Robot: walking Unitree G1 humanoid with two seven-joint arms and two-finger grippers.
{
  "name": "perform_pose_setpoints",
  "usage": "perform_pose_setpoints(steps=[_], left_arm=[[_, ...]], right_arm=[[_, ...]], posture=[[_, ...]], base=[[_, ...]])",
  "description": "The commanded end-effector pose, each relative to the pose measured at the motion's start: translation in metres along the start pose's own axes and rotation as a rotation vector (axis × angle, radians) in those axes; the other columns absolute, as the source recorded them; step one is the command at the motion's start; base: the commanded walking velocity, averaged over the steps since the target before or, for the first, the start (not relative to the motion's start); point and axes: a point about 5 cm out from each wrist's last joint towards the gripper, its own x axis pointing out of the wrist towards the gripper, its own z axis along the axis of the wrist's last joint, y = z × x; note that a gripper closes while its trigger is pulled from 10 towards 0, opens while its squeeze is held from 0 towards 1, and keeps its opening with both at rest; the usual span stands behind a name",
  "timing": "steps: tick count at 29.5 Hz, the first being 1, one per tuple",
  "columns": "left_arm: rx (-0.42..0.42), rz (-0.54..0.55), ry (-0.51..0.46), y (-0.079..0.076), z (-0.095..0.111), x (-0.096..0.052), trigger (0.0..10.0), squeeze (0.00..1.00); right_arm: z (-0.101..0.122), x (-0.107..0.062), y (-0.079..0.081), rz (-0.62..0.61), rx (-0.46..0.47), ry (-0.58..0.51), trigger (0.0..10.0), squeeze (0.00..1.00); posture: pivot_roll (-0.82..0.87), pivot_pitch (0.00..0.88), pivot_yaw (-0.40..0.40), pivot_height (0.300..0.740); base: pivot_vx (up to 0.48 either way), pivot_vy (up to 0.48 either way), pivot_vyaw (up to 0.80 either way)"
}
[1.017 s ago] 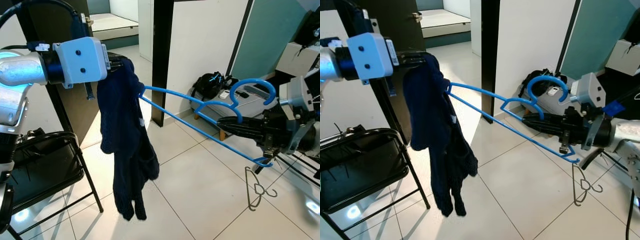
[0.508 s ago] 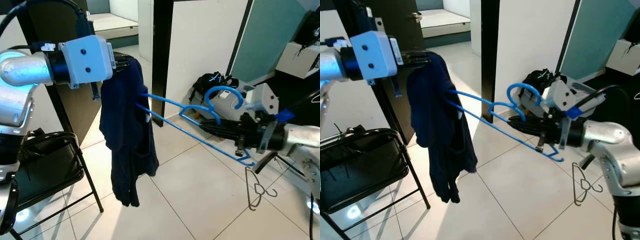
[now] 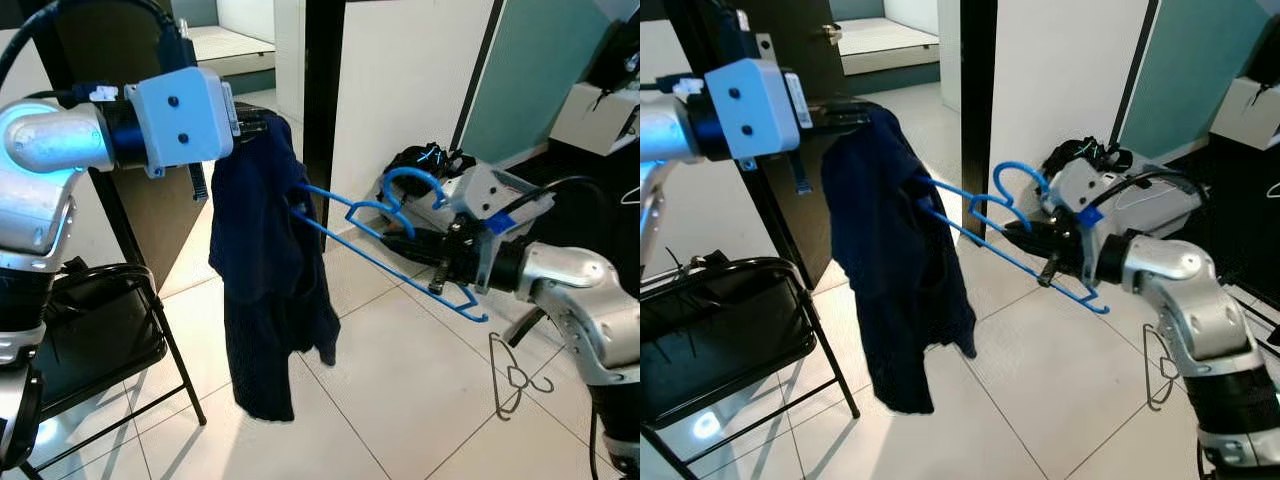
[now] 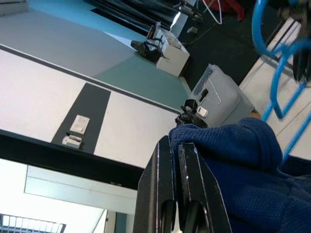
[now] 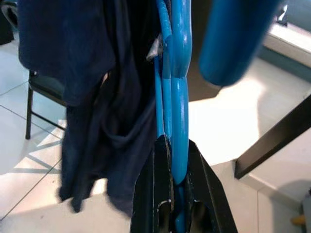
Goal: Hang hanger
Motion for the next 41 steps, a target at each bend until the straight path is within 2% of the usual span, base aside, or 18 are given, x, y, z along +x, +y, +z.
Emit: perform_pose_setpoints(steps=[1, 3, 5, 9, 11, 12, 15, 16, 18, 19, 20, 22, 25, 26, 27, 30, 37, 41], left_arm=[[-0.002, 0.024, -0.045, 0.001, 0.008, 0.002, 10.0, 0.00], [-0.042, 0.035, -0.073, -0.004, 0.010, 0.003, 10.0, 0.00], [-0.042, 0.035, -0.073, -0.004, 0.010, 0.003, 10.0, 0.00], [-0.147, 0.043, -0.108, -0.025, 0.009, 0.008, 10.0, 0.00], [-0.266, 0.005, -0.112, -0.064, 0.007, 0.016, 10.0, 0.00], [-0.266, 0.005, -0.112, -0.064, 0.007, 0.016, 10.0, 0.00], [-0.358, -0.027, -0.085, -0.099, 0.003, 0.020, 10.0, 0.00], [-0.358, -0.027, -0.085, -0.099, 0.003, 0.020, 10.0, 0.00], [-0.437, -0.028, -0.003, -0.130, -0.007, 0.018, 10.0, 0.00], [-0.437, -0.028, -0.003, -0.130, -0.007, 0.018, 10.0, 0.00], [-0.469, -0.019, 0.039, -0.141, -0.012, 0.016, 10.0, 0.00], [-0.469, -0.019, 0.039, -0.141, -0.012, 0.016, 10.0, 0.00], [-0.497, -0.013, 0.069, -0.151, -0.013, 0.014, 10.0, 0.00], [-0.533, -0.011, 0.074, -0.161, -0.009, 0.015, 10.0, 0.00], [-0.533, -0.011, 0.074, -0.161, -0.009, 0.015, 10.0, 0.00], [-0.581, -0.024, 0.064, -0.175, 0.001, 0.019, 10.0, 0.00], [-0.617, -0.056, 0.029, -0.189, 0.013, 0.029, 10.0, 0.00], [-0.658, -0.092, -0.008, -0.204, 0.027, 0.040, 10.0, 0.00]], right_arm=[[-0.010, 0.006, 0.004, -0.011, 0.016, 0.058, 10.0, 0.00], [-0.025, 0.016, 0.009, -0.047, 0.066, 0.127, 10.0, 0.00], [-0.025, 0.016, 0.009, -0.047, 0.066, 0.127, 10.0, 0.00], [-0.034, 0.028, 0.000, -0.218, 0.228, 0.122, 10.0, 0.00], [-0.024, 0.035, -0.012, -0.332, 0.385, -0.019, 10.0, 0.00], [-0.024, 0.035, -0.012, -0.332, 0.385, -0.019, 10.0, 0.00], [-0.009, 0.038, -0.021, -0.394, 0.515, -0.176, 10.0, 0.00], [-0.009, 0.038, -0.021, -0.394, 0.515, -0.176, 10.0, 0.00], [0.003, 0.037, -0.032, -0.464, 0.689, -0.329, 10.0, 0.00], [0.003, 0.037, -0.032, -0.464, 0.689, -0.329, 10.0, 0.00], [0.006, 0.036, -0.037, -0.501, 0.771, -0.388, 10.0, 0.00], [0.006, 0.036, -0.037, -0.501, 0.771, -0.388, 10.0, 0.00], [0.007, 0.035, -0.042, -0.550, 0.845, -0.432, 10.0, 0.00], [0.005, 0.034, -0.047, -0.600, 0.918, -0.464, 10.0, 0.00], [0.005, 0.034, -0.047, -0.600, 0.918, -0.464, 10.0, 0.00], [0.004, 0.038, -0.050, -0.636, 1.038, -0.503, 10.0, 0.00], [0.009, 0.048, -0.047, -0.643, 1.104, -0.514, 10.0, 0.00], [0.012, 0.051, -0.050, -0.727, 1.118, -0.500, 10.0, 0.00]], posture=[[0.02, 0.000, -0.009, 0.740], [0.02, 0.000, -0.011, 0.740], [0.02, 0.000, -0.011, 0.740], [0.02, 0.000, -0.012, 0.740], [0.02, 0.000, -0.016, 0.740], [0.02, 0.000, -0.016, 0.740], [0.02, 0.000, -0.018, 0.740], [0.02, 0.000, -0.018, 0.740], [0.02, 0.000, -0.017, 0.740], [0.02, 0.000, -0.017, 0.740], [0.02, 0.000, -0.016, 0.740], [0.02, 0.000, -0.016, 0.740], [0.03, 0.000, -0.014, 0.740], [0.03, 0.000, -0.011, 0.740], [0.03, 0.000, -0.011, 0.740], [0.03, 0.000, -0.010, 0.740], [0.02, 0.000, -0.002, 0.740], [0.02, 0.000, 0.000, 0.740]], base=[[0.000, 0.000, 0.00], [0.000, 0.000, 0.00], [0.000, 0.000, 0.00], [0.000, 0.000, 0.00], [0.000, 0.000, 0.00], [0.000, 0.000, 0.00], [0.000, 0.000, 0.00], [0.000, 0.000, 0.00], [0.000, 0.000, 0.00], [0.000, 0.000, 0.00], [0.000, 0.000, 0.00], [0.000, 0.000, 0.00], [0.000, 0.000, 0.00], [0.000, 0.000, 0.00], [0.000, 0.000, 0.00], [0.000, 0.000, 0.00], [0.000, 0.000, 0.00], [0.000, 0.000, 0.00]])
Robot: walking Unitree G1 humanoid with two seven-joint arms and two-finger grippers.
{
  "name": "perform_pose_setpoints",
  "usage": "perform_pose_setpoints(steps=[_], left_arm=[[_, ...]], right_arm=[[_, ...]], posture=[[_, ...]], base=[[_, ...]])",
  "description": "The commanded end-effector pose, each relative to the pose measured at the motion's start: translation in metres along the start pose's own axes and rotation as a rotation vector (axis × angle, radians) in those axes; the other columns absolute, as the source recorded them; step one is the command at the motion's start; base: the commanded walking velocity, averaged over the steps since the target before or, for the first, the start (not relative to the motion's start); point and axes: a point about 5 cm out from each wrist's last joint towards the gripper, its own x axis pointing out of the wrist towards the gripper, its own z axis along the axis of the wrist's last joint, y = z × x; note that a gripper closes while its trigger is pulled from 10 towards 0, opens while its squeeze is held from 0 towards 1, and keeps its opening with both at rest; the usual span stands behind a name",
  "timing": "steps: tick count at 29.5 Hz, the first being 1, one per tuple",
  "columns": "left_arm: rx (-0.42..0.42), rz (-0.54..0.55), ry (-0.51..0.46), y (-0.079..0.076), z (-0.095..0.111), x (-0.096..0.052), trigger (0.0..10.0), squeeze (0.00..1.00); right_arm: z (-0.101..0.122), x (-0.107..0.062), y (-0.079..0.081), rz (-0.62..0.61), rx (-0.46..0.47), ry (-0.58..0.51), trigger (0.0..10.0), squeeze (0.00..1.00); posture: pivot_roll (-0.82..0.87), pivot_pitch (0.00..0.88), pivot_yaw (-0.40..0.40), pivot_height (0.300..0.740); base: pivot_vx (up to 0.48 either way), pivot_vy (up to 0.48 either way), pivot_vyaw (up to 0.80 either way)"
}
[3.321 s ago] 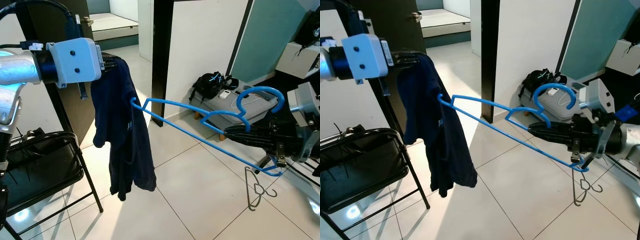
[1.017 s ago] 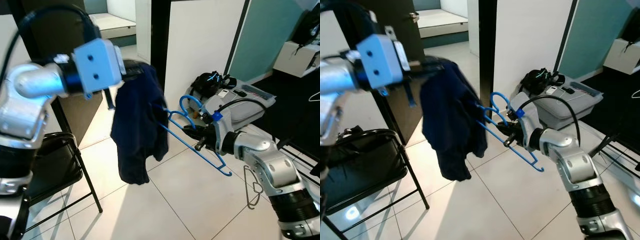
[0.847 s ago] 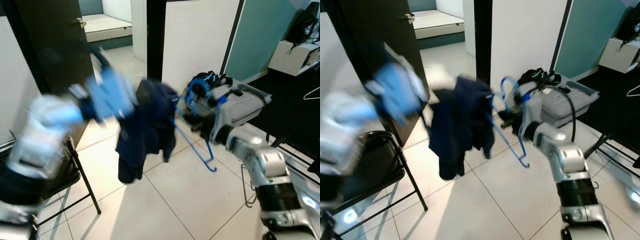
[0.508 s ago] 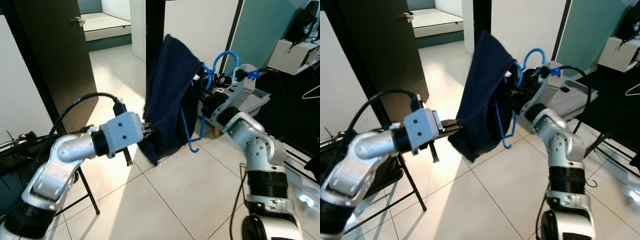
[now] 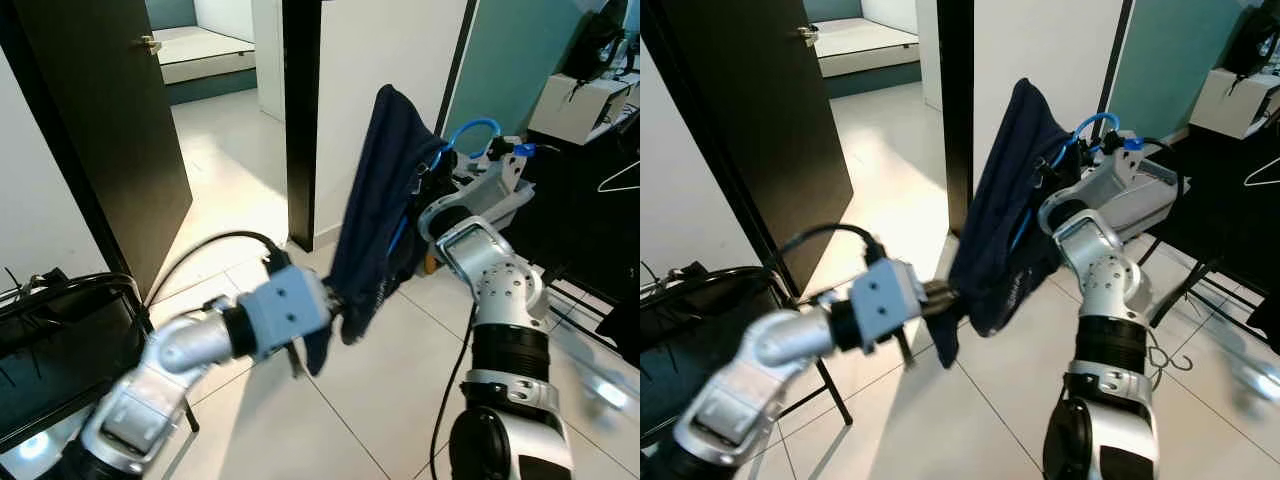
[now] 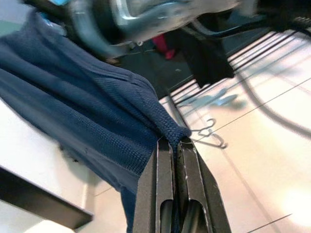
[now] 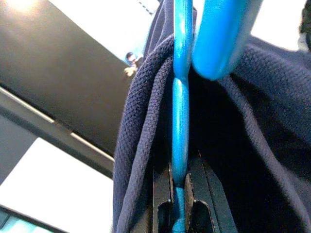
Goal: Hang hanger
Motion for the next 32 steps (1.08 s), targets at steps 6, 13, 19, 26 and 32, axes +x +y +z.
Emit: perform_pose_setpoints(steps=[6, 13, 19, 26, 32], left_arm=[[-0.021, -0.047, 0.013, -0.015, 0.002, 0.003, 10.0, 0.00], [-0.097, -0.022, -0.053, -0.012, 0.014, 0.008, 10.0, 0.05], [-0.199, -0.056, -0.086, -0.015, 0.019, 0.004, 10.0, 1.00], [-0.387, -0.396, -0.045, -0.041, 0.029, -0.026, 10.0, 1.00], [-0.370, -0.350, -0.080, -0.023, 0.041, -0.037, 10.0, 1.00]], right_arm=[[-0.001, 0.004, 0.025, 0.091, -0.131, 0.017, 10.0, 0.00], [-0.024, -0.010, 0.046, 0.334, -0.496, 0.121, 10.0, 0.00], [0.000, -0.012, 0.038, 0.344, -0.531, 0.028, 10.0, 0.00], [0.035, -0.024, 0.029, 0.425, -0.524, -0.122, 10.0, 0.00], [0.042, -0.038, 0.025, 0.569, -0.551, -0.098, 10.0, 0.00]], posture=[[0.02, 0.000, -0.004, 0.740], [0.03, 0.000, -0.007, 0.740], [0.02, 0.000, -0.006, 0.740], [0.04, 0.000, -0.008, 0.740], [0.05, 0.000, -0.011, 0.740]], base=[[0.000, 0.000, 0.00], [0.000, 0.000, 0.00], [0.000, 0.000, 0.00], [0.000, 0.000, 0.00], [0.000, 0.000, 0.00]])
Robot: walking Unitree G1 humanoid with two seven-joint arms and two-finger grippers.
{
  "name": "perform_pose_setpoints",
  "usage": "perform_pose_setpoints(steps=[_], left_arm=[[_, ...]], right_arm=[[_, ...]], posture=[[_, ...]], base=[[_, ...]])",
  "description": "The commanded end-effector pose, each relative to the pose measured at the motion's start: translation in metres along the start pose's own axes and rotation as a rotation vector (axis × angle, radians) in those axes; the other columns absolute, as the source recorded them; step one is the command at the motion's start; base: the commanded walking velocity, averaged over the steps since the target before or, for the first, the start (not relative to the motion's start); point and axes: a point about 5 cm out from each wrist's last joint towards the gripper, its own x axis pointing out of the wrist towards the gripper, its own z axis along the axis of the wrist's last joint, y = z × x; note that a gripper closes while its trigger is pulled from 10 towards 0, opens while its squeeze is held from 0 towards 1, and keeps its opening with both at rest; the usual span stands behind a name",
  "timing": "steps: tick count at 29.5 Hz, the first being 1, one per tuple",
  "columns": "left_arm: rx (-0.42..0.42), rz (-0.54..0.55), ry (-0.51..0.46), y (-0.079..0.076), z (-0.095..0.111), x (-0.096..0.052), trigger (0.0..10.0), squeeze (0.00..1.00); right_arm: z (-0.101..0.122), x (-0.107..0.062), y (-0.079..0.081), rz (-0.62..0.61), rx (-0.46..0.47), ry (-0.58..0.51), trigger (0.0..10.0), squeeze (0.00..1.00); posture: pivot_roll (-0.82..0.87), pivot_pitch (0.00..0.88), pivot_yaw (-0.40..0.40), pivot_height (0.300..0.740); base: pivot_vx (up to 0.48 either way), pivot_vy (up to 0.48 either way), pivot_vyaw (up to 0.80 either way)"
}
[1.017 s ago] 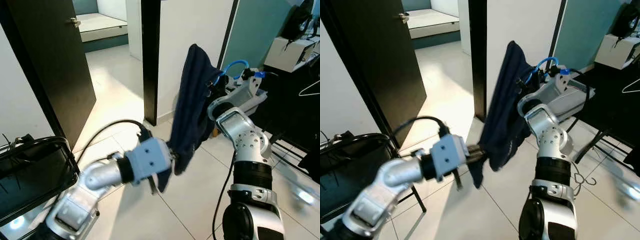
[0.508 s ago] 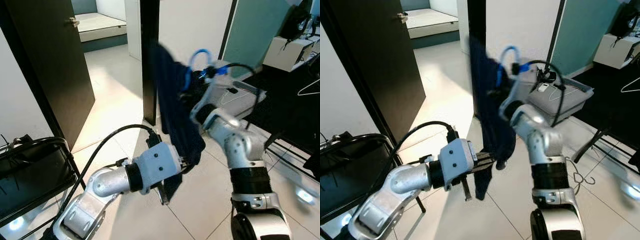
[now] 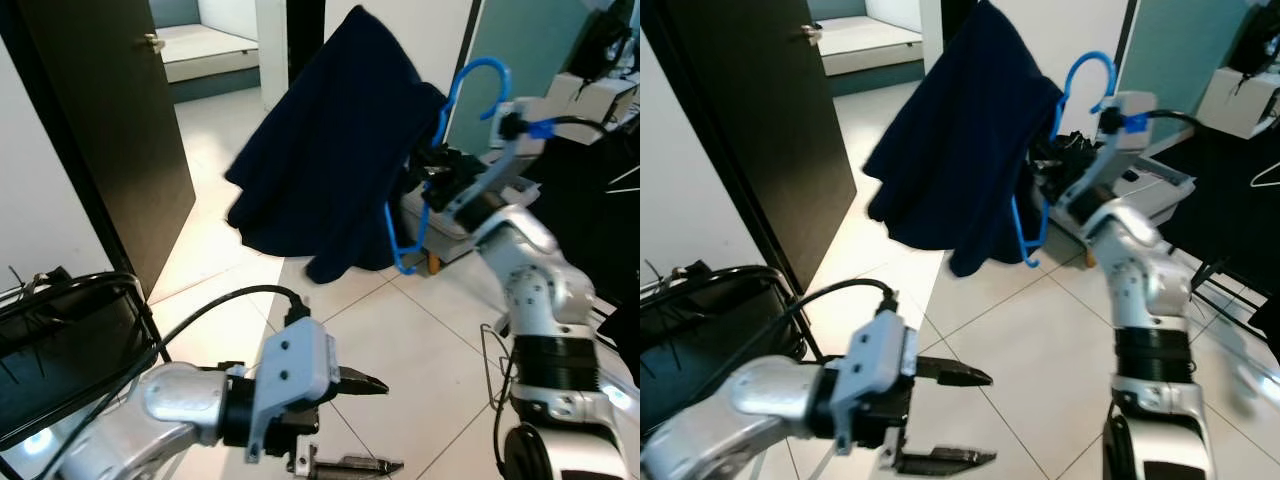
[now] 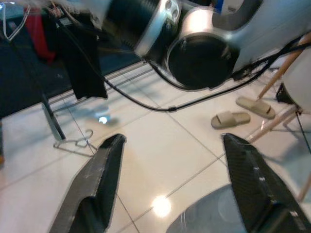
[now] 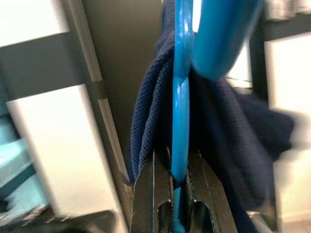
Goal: Hang hanger
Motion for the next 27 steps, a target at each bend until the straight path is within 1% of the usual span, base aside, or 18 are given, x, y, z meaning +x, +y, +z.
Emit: perform_pose_setpoints(steps=[1, 2, 3, 4, 5, 6, 7, 8, 9, 10, 11, 12, 13, 18, 23, 24, 25, 27], left_arm=[[0.055, 0.086, -0.052, 0.014, 0.015, -0.006, 10.0, 1.00], [0.093, 0.209, -0.129, 0.030, 0.029, -0.010, 10.0, 1.00], [0.093, 0.209, -0.129, 0.030, 0.029, -0.010, 10.0, 1.00], [0.112, 0.292, -0.185, 0.041, 0.038, -0.013, 10.0, 1.00], [0.112, 0.292, -0.185, 0.041, 0.038, -0.013, 10.0, 1.00], [0.130, 0.464, -0.331, 0.060, 0.059, -0.019, 10.0, 0.92], [0.108, 0.630, -0.496, 0.077, 0.077, -0.027, 10.0, 0.21], [0.078, 0.727, -0.604, 0.086, 0.087, -0.033, 10.0, 0.21], [0.046, 0.783, -0.667, 0.090, 0.090, -0.035, 10.0, 0.00], [0.032, 0.798, -0.684, 0.090, 0.090, -0.034, 10.0, 0.00], [0.027, 0.788, -0.661, 0.088, 0.085, -0.029, 10.0, 0.00], [0.027, 0.788, -0.661, 0.088, 0.085, -0.029, 10.0, 0.00], [-0.001, 0.760, -0.633, 0.083, 0.078, -0.018, 10.0, 0.00], [-0.034, 0.740, -0.629, 0.078, 0.075, -0.012, 10.0, 0.00], [-0.047, 0.769, -0.594, 0.073, 0.070, -0.018, 10.0, 0.00], [-0.046, 0.806, -0.572, 0.074, 0.068, -0.025, 10.0, 0.00], [-0.046, 0.806, -0.572, 0.074, 0.068, -0.025, 10.0, 0.00], [-0.049, 0.889, -0.554, 0.077, 0.064, -0.037, 10.0, 0.00]], right_arm=[[0.011, -0.006, 0.006, 0.109, -0.003, -0.043, 10.0, 0.00], [0.011, -0.012, 0.009, 0.183, 0.013, -0.028, 10.0, 0.00], [0.011, -0.012, 0.009, 0.183, 0.013, -0.028, 10.0, 0.00], [0.012, -0.016, 0.011, 0.233, 0.026, -0.019, 10.0, 0.00], [0.012, -0.016, 0.011, 0.233, 0.026, -0.019, 10.0, 0.00], [0.008, -0.027, 0.015, 0.330, 0.036, 0.020, 10.0, 0.00], [0.004, -0.037, 0.019, 0.408, 0.057, 0.054, 10.0, 0.00], [0.002, -0.043, 0.022, 0.455, 0.071, 0.076, 10.0, 0.00], [0.000, -0.048, 0.022, 0.473, 0.091, 0.085, 10.0, 0.00], [0.000, -0.049, 0.022, 0.471, 0.102, 0.084, 10.0, 0.00], [-0.001, -0.050, 0.022, 0.474, 0.111, 0.081, 10.0, 0.00], [-0.001, -0.050, 0.022, 0.474, 0.111, 0.081, 10.0, 0.00], [0.000, -0.051, 0.024, 0.499, 0.134, 0.074, 10.0, 0.00], [-0.001, -0.052, 0.026, 0.522, 0.143, 0.074, 10.0, 0.00], [0.001, -0.050, 0.024, 0.514, 0.127, 0.067, 10.0, 0.00], [0.003, -0.048, 0.022, 0.505, 0.123, 0.057, 10.0, 0.00], [0.003, -0.048, 0.022, 0.505, 0.123, 0.057, 10.0, 0.00], [0.007, -0.047, 0.021, 0.505, 0.119, 0.042, 10.0, 0.00]], posture=[[0.05, 0.000, -0.013, 0.740], [0.06, 0.000, -0.018, 0.740], [0.06, 0.000, -0.018, 0.740], [0.06, 0.000, -0.018, 0.740], [0.06, 0.000, -0.018, 0.740], [0.06, 0.000, -0.024, 0.740], [0.06, 0.000, -0.025, 0.740], [0.06, 0.000, -0.028, 0.740], [0.06, 0.000, -0.028, 0.740], [0.06, 0.000, -0.028, 0.740], [0.05, 0.000, -0.029, 0.740], [0.05, 0.000, -0.029, 0.740], [0.05, 0.000, -0.029, 0.740], [0.05, 0.000, -0.029, 0.740], [0.06, 0.000, -0.032, 0.740], [0.06, 0.000, -0.032, 0.740], [0.06, 0.000, -0.032, 0.740], [0.06, 0.000, -0.032, 0.740]], base=[[0.000, 0.000, 0.00], [0.000, 0.000, 0.00], [0.000, 0.000, 0.00], [0.000, 0.000, 0.00], [0.000, 0.000, 0.00], [0.000, 0.000, 0.00], [0.000, 0.000, 0.00], [0.000, 0.000, 0.00], [0.000, 0.000, 0.00], [0.000, 0.000, 0.00], [0.000, 0.000, 0.00], [0.000, 0.000, 0.00], [0.000, 0.000, 0.00], [0.000, 0.000, 0.00], [0.000, 0.000, 0.00], [0.000, 0.000, 0.00], [0.000, 0.000, 0.00], [0.000, 0.000, 0.00]])
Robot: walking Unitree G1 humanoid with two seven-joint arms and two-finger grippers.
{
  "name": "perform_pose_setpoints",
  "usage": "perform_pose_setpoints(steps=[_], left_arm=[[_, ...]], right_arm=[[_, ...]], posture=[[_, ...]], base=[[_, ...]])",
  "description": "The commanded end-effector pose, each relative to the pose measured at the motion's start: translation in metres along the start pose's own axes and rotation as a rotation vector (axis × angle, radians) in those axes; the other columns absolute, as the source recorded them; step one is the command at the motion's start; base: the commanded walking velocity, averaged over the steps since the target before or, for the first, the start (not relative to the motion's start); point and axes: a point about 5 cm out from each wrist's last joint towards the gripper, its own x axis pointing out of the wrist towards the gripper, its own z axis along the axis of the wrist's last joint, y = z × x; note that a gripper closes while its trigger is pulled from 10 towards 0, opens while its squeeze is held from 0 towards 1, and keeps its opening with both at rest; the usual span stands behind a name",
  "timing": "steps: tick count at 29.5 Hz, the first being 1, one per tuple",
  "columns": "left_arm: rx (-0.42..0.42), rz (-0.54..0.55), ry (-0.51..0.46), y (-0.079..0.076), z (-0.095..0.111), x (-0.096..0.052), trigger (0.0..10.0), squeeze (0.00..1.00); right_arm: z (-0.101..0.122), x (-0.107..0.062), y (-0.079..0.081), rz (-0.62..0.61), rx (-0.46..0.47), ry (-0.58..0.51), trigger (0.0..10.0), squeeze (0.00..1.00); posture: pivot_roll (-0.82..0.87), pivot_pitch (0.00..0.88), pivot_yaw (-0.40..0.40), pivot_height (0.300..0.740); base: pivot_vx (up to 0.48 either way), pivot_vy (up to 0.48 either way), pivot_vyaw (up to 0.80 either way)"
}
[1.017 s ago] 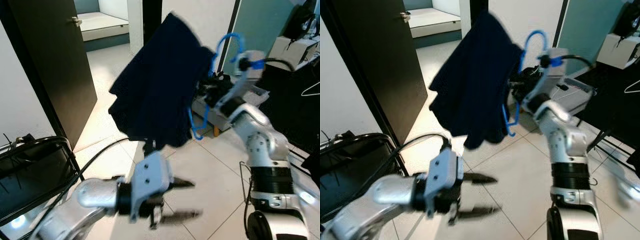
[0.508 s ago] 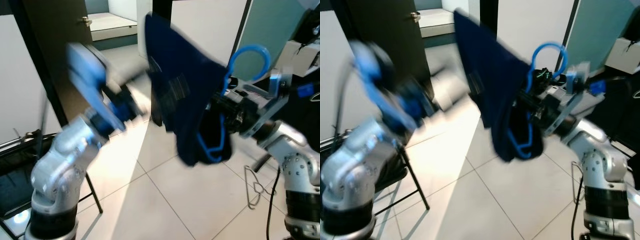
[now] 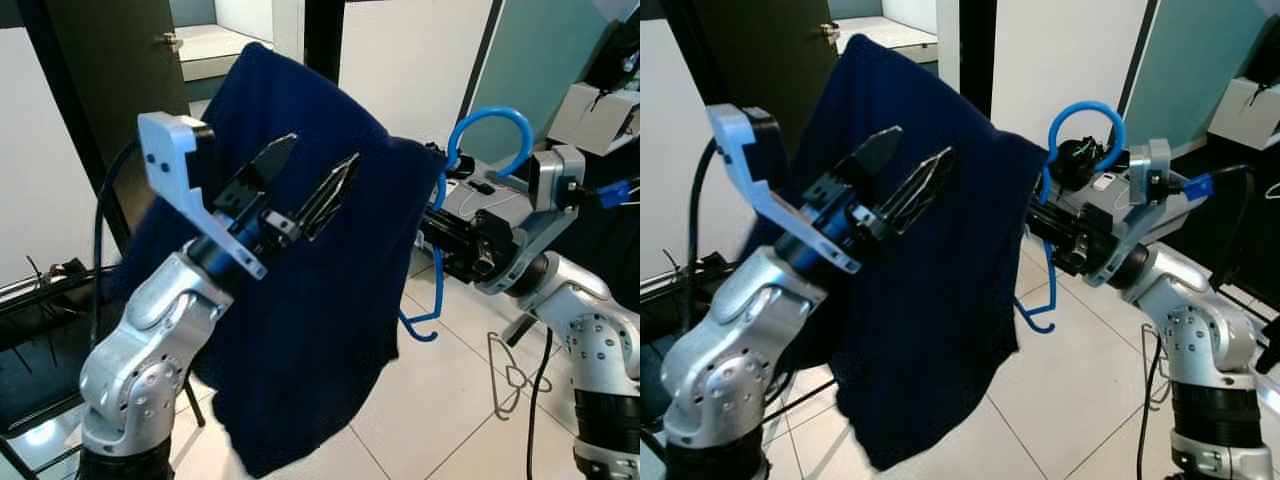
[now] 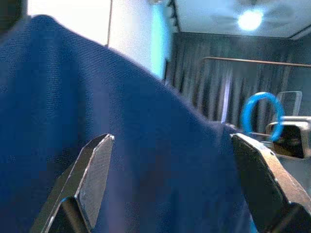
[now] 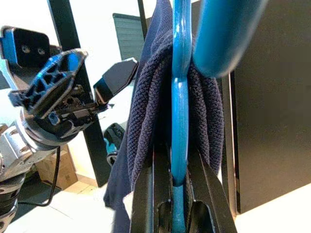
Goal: Hang hanger
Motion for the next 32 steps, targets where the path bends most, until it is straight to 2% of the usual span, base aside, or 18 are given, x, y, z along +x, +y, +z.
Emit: perform_pose_setpoints(steps=[1, 4, 5, 6, 8, 12, 14, 19, 21, 25, 31, 32], left_arm=[[0.038, 0.090, 0.011, 0.013, 0.003, -0.006, 10.0, 0.00], [0.070, 0.131, 0.012, 0.019, 0.005, -0.009, 10.0, 0.00], [0.127, 0.183, 0.015, 0.027, 0.007, -0.013, 10.0, 0.00], [0.221, 0.269, 0.026, 0.039, 0.004, -0.014, 10.0, 0.00], [0.240, 0.289, 0.031, 0.039, 0.000, -0.011, 10.0, 0.00], [0.306, 0.289, 0.055, 0.032, -0.012, 0.003, 10.0, 0.00], [0.295, 0.272, 0.052, 0.026, -0.017, 0.011, 10.0, 0.00], [0.282, 0.263, 0.050, 0.024, -0.019, 0.013, 10.0, 0.00], [0.276, 0.251, 0.043, 0.020, -0.023, 0.019, 10.0, 0.00], [0.295, 0.237, 0.031, 0.017, -0.028, 0.027, 10.0, 0.00], [0.339, 0.283, 0.023, 0.025, -0.024, 0.025, 10.0, 0.00], [0.343, 0.288, 0.021, 0.027, -0.023, 0.024, 1.2, 0.00]], right_arm=[[0.013, 0.001, 0.001, 0.010, -0.046, -0.047, 10.0, 0.00], [0.015, 0.002, 0.001, 0.011, -0.051, -0.053, 10.0, 0.00], [0.018, 0.002, 0.002, 0.017, -0.054, -0.061, 10.0, 0.00], [0.021, 0.003, 0.004, 0.035, -0.058, -0.070, 10.0, 0.00], [0.022, 0.004, 0.005, 0.041, -0.058, -0.072, 10.0, 0.00], [0.022, 0.005, 0.009, 0.058, -0.059, -0.074, 10.0, 0.00], [0.023, 0.005, 0.010, 0.064, -0.061, -0.075, 10.0, 0.00], [0.023, 0.005, 0.011, 0.065, -0.061, -0.075, 10.0, 0.00], [0.024, 0.005, 0.012, 0.074, -0.064, -0.077, 10.0, 0.00], [0.027, 0.004, 0.014, 0.082, -0.071, -0.080, 10.0, 0.00], [0.028, 0.002, 0.012, 0.066, -0.081, -0.081, 10.0, 0.00], [0.028, 0.002, 0.012, 0.065, -0.082, -0.081, 10.0, 0.00]], posture=[[0.07, 0.000, -0.034, 0.740], [0.07, 0.000, -0.034, 0.740], [0.07, 0.000, -0.034, 0.740], [0.07, 0.000, -0.034, 0.740], [0.07, 0.000, -0.034, 0.740], [0.05, 0.000, -0.028, 0.740], [0.05, 0.000, -0.025, 0.740], [0.05, 0.000, -0.025, 0.740], [0.03, 0.000, -0.014, 0.740], [0.03, 0.000, -0.012, 0.740], [0.03, 0.000, -0.010, 0.740], [0.04, 0.000, -0.011, 0.740]], base=[[0.000, 0.000, 0.00], [0.000, 0.000, 0.00], [0.000, 0.000, 0.00], [0.000, 0.000, 0.00], [0.000, 0.000, 0.00], [0.000, 0.000, 0.00], [0.000, 0.000, 0.00], [0.000, 0.000, 0.00], [0.000, 0.000, 0.00], [0.000, 0.000, 0.00], [0.000, 0.000, 0.00], [0.000, 0.000, 0.00]])
